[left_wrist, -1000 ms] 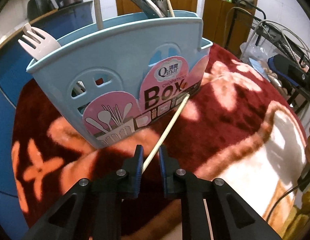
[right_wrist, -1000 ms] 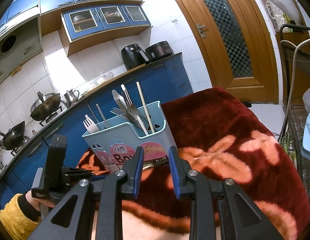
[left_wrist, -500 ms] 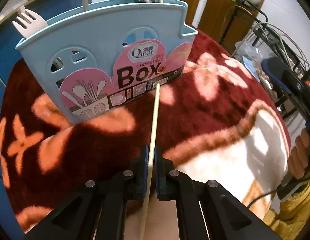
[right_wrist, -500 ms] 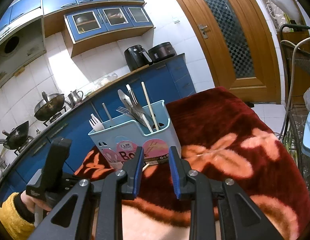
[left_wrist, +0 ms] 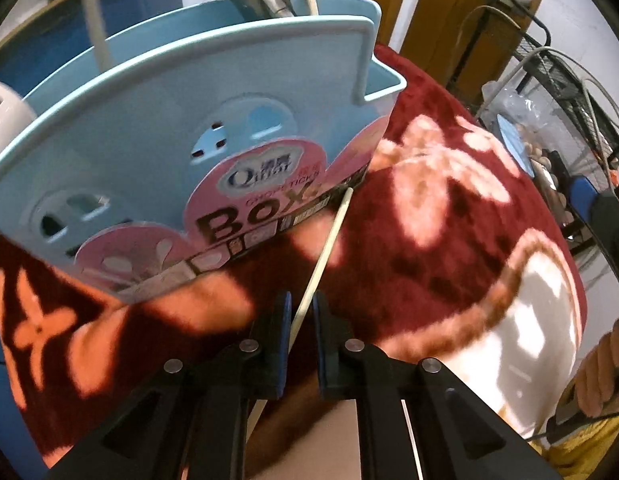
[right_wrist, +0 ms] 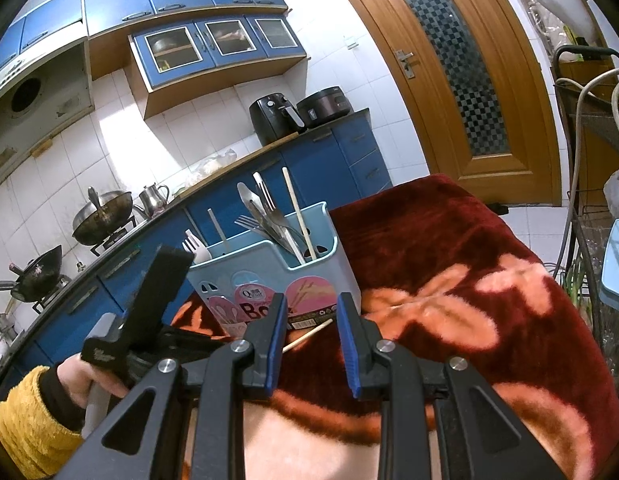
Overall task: Organize utensils
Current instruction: 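Grasp the wooden stick with the left tool and lift it, then carry the wooden stick upright over the blue caddy with the left tool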
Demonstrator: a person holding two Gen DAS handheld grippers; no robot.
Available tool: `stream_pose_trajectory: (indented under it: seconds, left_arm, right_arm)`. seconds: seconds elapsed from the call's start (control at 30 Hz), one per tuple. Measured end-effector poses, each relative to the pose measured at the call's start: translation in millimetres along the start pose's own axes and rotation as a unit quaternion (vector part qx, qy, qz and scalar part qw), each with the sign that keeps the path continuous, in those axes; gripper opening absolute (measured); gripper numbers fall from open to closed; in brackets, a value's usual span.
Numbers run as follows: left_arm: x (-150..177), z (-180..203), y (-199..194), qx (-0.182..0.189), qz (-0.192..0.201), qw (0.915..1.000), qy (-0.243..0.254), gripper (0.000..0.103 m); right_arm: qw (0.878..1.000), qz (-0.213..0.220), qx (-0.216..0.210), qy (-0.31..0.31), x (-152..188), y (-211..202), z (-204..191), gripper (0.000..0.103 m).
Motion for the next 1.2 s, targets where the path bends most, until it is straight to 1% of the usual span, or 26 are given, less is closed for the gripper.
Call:
stream_pose_trajectory:
  seconds: [0.1, 0.23, 0.27, 0.37, 0.47, 0.57, 0.7, 0.77, 0.83, 0.93, 1.0, 1.1, 1.17, 1.2]
  left_arm:
    - [-4, 2, 2, -0.005, -0.001, 1.0, 0.003, 0.011]
    - [-4, 8, 3, -0.011, 0.011, 0.9998, 0.012, 0.01]
    - [-3, 10, 1, -0.005, 0.016, 0.9998, 0.01, 0.009]
    - [4, 11, -7, 0.029, 0.034, 0.999, -0.009, 0.006]
    - [12, 16, -22, 0.051, 0.066, 0.9963, -0.019, 0.004]
    - [19, 17, -42, 0.067, 0.103, 0.992, -0.03, 0.004]
    - [25, 10, -66, 0.075, 0.143, 0.9854, -0.053, 0.004]
    - [25, 4, -80, 0.073, 0.172, 0.9803, -0.063, 0.004]
    - [23, -4, -96, 0.065, 0.21, 0.973, -0.069, 0.004]
    - [19, -13, -114, 0.075, 0.245, 0.9623, -0.09, 0.005]
    - [19, -15, -121, 0.08, 0.26, 0.9577, -0.095, 0.005]
    - [25, -13, -121, 0.065, 0.26, 0.9587, -0.095, 0.005]
    - [33, -13, -117, 0.073, 0.26, 0.9569, -0.107, 0.005]
    - [38, -12, -117, 0.071, 0.265, 0.9554, -0.11, 0.004]
  right_arm:
    - [1.0, 0.0, 0.001, 0.004, 1, 0, 2, 0.028]
    - [1.0, -0.002, 0.0, 0.011, 3, -1, 4, 0.028]
    - [1.0, -0.001, 0.0, 0.012, 3, -2, 5, 0.028]
    - [1.0, 0.0, 0.0, 0.011, 3, -2, 5, 0.028]
    - [1.0, 0.001, 0.001, 0.01, 3, -3, 7, 0.028]
    - [1.0, 0.0, 0.0, 0.012, 4, -2, 9, 0.028]
    - [1.0, 0.0, 0.0, 0.011, 4, -2, 8, 0.028]
    - [1.0, -0.001, -0.001, 0.008, 4, -2, 7, 0.028]
    - [1.0, -0.002, -0.003, 0.006, 4, -1, 5, 0.028]
    - [1.0, -0.003, -0.005, 0.003, 4, 0, 2, 0.028]
    - [1.0, -0.003, -0.005, 0.003, 4, 1, 1, 0.028]
    - [1.0, -0.003, -0.005, 0.003, 4, 1, 1, 0.028]
    - [1.0, -0.004, -0.005, 0.004, 4, 1, 1, 0.028]
    - [1.0, -0.003, -0.005, 0.004, 4, 1, 1, 0.028]
Point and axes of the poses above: each gripper's, at about its wrist camera, not at the fingertips, and y roughly the way its jaws point, z to its right, x to its underside, the point moved 4 cm from there along y, roughly the way its jaws point, and after that the axes turned 2 degrees about x, right-handed, at the moved point
